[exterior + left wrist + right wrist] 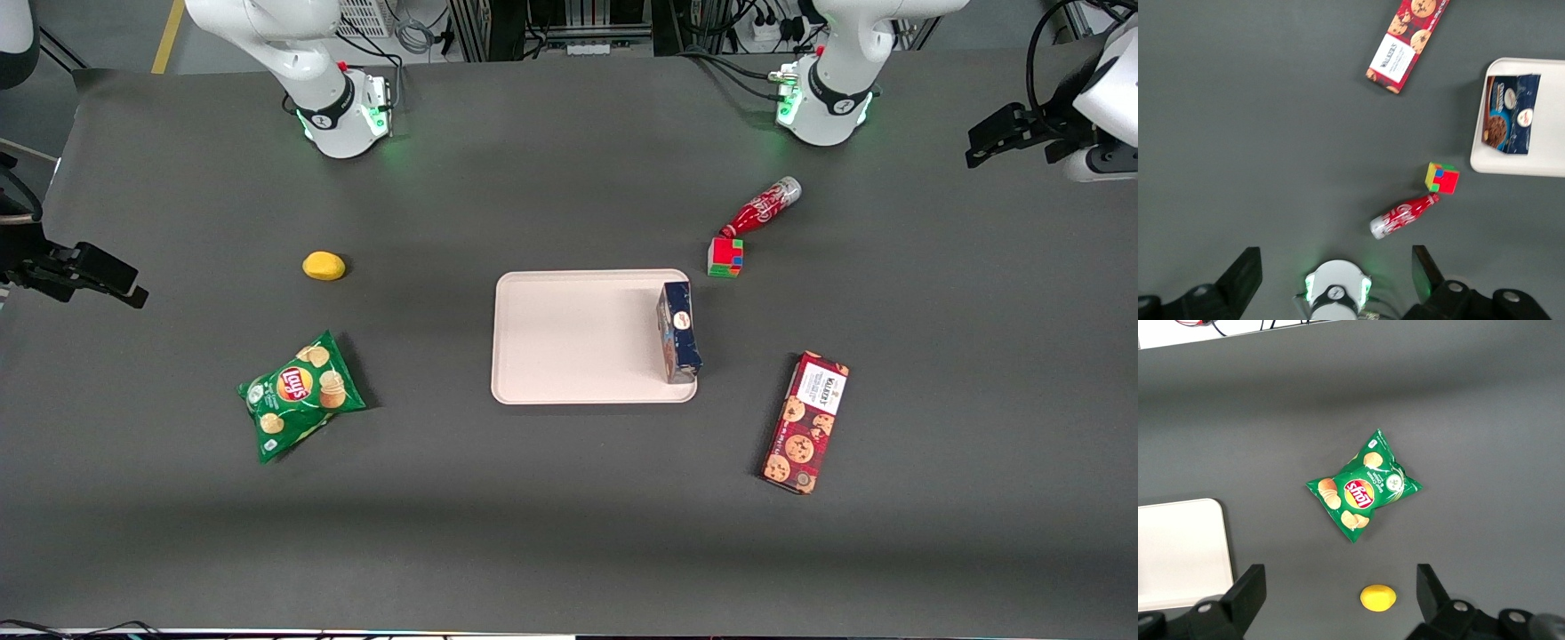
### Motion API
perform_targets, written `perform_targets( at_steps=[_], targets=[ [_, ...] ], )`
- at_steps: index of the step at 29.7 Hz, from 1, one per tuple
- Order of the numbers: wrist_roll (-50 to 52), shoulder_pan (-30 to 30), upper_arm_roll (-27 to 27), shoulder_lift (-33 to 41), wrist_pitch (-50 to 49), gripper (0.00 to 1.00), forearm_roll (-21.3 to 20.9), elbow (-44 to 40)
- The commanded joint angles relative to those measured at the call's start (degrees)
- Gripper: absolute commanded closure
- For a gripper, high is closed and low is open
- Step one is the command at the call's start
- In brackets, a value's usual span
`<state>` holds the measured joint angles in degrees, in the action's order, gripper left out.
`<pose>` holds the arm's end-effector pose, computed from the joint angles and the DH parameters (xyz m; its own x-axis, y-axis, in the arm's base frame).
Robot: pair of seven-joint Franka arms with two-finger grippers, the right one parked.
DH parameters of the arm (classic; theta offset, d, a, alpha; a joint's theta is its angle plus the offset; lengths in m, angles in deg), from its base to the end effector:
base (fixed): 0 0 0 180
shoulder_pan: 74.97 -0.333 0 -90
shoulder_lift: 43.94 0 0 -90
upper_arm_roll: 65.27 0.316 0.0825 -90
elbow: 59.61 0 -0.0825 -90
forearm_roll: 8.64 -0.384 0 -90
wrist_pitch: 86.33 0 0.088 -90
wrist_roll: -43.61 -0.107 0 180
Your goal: Place cookie box on tray
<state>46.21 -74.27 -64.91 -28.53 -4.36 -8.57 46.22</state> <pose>0.4515 -0.0024 0.6205 0.9884 0.0389 -0.1469 0.0387 -0.9992 -0.0038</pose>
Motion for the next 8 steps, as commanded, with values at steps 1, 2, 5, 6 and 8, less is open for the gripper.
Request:
perform_targets(
  at_steps=[1,2,5,6,8],
  targets=[
    [-0.8,0.5,0.0,2.0,0.9,0.0,-0.8,1.4],
    [-0.8,0.5,0.1,2.0,0.9,0.0,-0.9,1.4],
    [-0.8,0.5,0.1,2.0,1.0,0.0,-1.0,1.4],
    [-0.8,0.5,0.1,2.0,1.0,0.0,-1.1,1.4],
    [-0.8,0.5,0.1,2.0,0.9,0.0,-1.2,1.4]
  ],
)
